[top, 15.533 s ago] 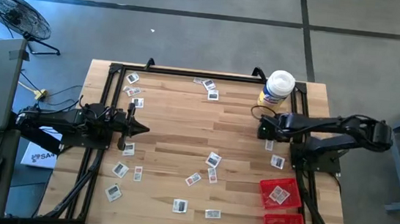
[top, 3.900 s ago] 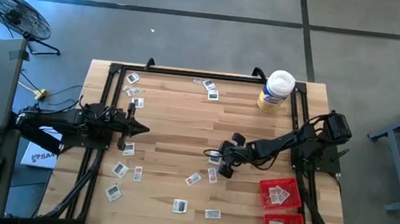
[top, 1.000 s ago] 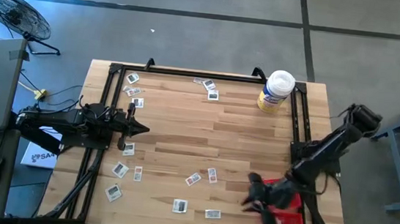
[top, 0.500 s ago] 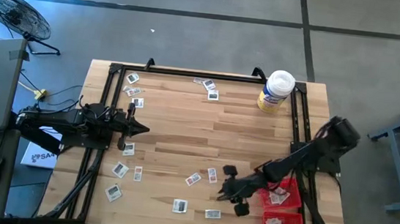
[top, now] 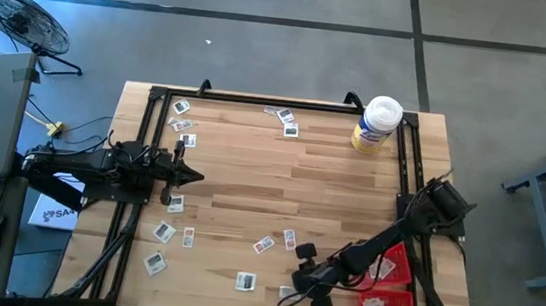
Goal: Pick & Place First Aid Supplies
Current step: Put the white ointment pack into the top red bin
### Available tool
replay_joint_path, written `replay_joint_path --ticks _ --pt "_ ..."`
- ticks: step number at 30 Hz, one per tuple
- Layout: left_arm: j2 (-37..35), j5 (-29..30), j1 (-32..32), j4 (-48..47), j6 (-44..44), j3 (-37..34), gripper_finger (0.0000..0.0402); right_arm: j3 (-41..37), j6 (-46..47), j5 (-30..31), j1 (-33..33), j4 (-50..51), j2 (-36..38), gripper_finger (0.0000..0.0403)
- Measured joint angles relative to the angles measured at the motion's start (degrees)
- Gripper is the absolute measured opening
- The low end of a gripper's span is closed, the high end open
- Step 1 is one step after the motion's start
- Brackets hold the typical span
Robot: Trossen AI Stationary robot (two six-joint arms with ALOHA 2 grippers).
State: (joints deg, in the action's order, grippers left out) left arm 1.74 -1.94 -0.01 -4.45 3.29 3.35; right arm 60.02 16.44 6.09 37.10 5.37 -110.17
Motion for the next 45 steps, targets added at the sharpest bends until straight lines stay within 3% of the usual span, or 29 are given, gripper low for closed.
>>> replay_joint_path --ticks 19,29,39,45 --pt "0.00 -0.01 0.02 0.00 0.00 0.00 0.0001 0.97 1.54 -0.47 1.75 0.39 0.96 0.0098" --pt "0.00 -0.01 0.01 0.00 0.00 0.00 0.0001 1.21 1.54 0.53 1.71 -0.26 -2.01 0.0096" --pt "0.00 -0.01 0.02 0.00 0.00 -0.01 0.0001 1.32 5.83 1.70 0.38 5.44 -1.99 0.0007" --pt "0.00 -0.02 0.02 0.00 0.00 0.00 0.0001 1.26 6.24 2.33 0.05 6.04 -1.73 0.0006"
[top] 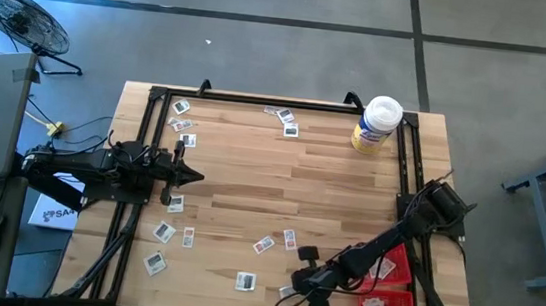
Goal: Pick & Place First Aid Supplies
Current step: Put the white ointment pack into the top red bin
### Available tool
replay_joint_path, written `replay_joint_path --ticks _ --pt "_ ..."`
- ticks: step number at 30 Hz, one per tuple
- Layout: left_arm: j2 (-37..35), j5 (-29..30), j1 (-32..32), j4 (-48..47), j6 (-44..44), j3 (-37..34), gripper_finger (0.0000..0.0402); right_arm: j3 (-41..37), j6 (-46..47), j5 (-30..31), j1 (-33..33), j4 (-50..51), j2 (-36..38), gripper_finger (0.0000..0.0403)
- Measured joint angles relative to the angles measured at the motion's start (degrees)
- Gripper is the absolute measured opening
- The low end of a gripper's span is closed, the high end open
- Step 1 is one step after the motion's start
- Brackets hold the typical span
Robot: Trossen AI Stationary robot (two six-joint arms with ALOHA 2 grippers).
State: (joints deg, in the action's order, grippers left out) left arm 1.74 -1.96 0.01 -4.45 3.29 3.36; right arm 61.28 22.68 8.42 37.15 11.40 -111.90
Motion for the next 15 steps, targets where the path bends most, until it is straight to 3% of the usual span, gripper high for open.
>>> replay_joint_path --ticks 15 --pt "0.00 0.00 -0.02 0.00 0.00 -0.02 0.0001 -0.49 1.36 4.94 -0.13 12.22 8.84 0.0001"
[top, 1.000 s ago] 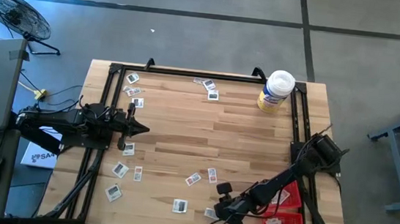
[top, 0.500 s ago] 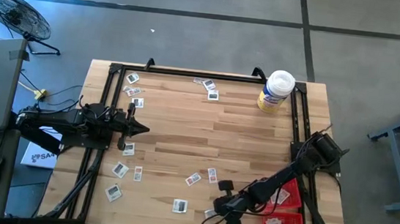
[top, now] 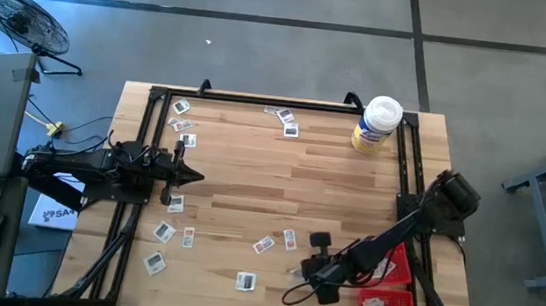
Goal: Pick & Place First Aid Supplies
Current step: Put the white ointment pack into the top red bin
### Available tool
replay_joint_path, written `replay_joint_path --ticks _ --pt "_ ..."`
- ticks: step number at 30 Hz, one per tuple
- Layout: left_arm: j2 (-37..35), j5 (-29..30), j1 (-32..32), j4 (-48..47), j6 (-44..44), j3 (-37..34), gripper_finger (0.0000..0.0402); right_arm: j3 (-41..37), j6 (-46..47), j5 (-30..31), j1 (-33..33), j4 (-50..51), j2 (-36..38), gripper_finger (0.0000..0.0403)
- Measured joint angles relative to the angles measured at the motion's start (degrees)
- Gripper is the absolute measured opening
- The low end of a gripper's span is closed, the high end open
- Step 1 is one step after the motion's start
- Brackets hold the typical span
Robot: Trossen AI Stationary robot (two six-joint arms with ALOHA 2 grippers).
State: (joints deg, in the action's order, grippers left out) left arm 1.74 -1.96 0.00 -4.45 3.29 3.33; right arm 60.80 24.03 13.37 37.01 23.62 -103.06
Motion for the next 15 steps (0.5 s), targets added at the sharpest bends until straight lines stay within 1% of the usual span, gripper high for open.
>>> replay_joint_path --ticks 4,9,11,15 --pt "0.00 0.02 0.00 0.00 0.00 0.02 0.0001 0.13 0.18 -0.29 -0.17 0.17 1.13 0.0001" --pt "0.00 0.01 0.00 0.00 0.00 0.00 0.0001 0.13 2.89 -0.71 -0.15 3.43 3.71 0.0001" --pt "0.00 0.00 0.02 0.00 0.00 0.02 0.0001 0.13 4.33 -1.98 -0.15 6.09 5.52 0.0001" --pt "0.00 0.00 0.01 0.00 0.00 0.02 0.0001 0.17 9.10 -5.26 0.77 14.04 11.47 0.0000"
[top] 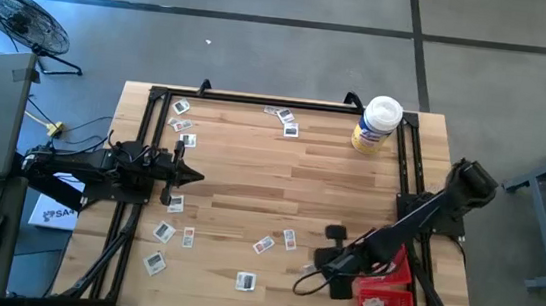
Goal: Pick & Place First Aid Supplies
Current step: Put the white ointment pack into the top red bin
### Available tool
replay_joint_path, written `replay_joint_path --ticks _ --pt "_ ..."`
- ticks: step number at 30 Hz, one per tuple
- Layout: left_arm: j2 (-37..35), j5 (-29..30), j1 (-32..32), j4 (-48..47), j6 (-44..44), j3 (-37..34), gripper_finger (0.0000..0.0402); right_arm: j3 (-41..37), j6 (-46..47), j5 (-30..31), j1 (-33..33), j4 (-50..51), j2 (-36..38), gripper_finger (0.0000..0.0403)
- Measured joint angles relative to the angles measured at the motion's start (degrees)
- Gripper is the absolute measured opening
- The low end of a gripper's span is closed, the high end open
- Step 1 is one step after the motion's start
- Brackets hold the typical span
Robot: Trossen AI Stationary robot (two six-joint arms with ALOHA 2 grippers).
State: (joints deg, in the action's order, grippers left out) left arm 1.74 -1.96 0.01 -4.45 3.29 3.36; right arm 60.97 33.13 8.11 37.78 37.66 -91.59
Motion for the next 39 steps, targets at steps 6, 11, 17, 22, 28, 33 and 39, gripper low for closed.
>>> replay_joint_path --ticks 6,11,17,22,28,33,39 --pt "0.00 0.01 -0.01 -0.01 0.00 -0.01 0.0001 0.00 12.58 -2.93 4.50 17.29 10.20 0.0000" --pt "0.00 0.02 -0.02 0.00 0.00 -0.02 0.0001 0.00 21.81 -3.09 9.82 28.01 16.31 0.0000" --pt "0.00 0.01 -0.01 0.00 0.00 -0.02 0.0001 -0.70 26.55 -3.10 13.58 32.44 16.75 0.0000" --pt "0.00 0.00 -0.02 0.00 0.00 -0.01 0.0001 -8.54 30.10 -8.92 14.12 27.25 16.65 0.0000" --pt "0.00 0.01 0.00 0.00 0.00 -0.02 0.0001 -15.74 35.99 -10.35 12.13 20.63 16.61 0.0001" --pt "0.00 0.02 0.00 0.00 0.00 0.00 0.0001 -17.63 36.13 -18.72 8.88 20.74 16.64 0.0026" --pt "0.00 0.01 -0.02 0.00 0.00 -0.01 0.0001 -14.59 37.64 -26.67 3.56 21.73 16.68 0.0069"
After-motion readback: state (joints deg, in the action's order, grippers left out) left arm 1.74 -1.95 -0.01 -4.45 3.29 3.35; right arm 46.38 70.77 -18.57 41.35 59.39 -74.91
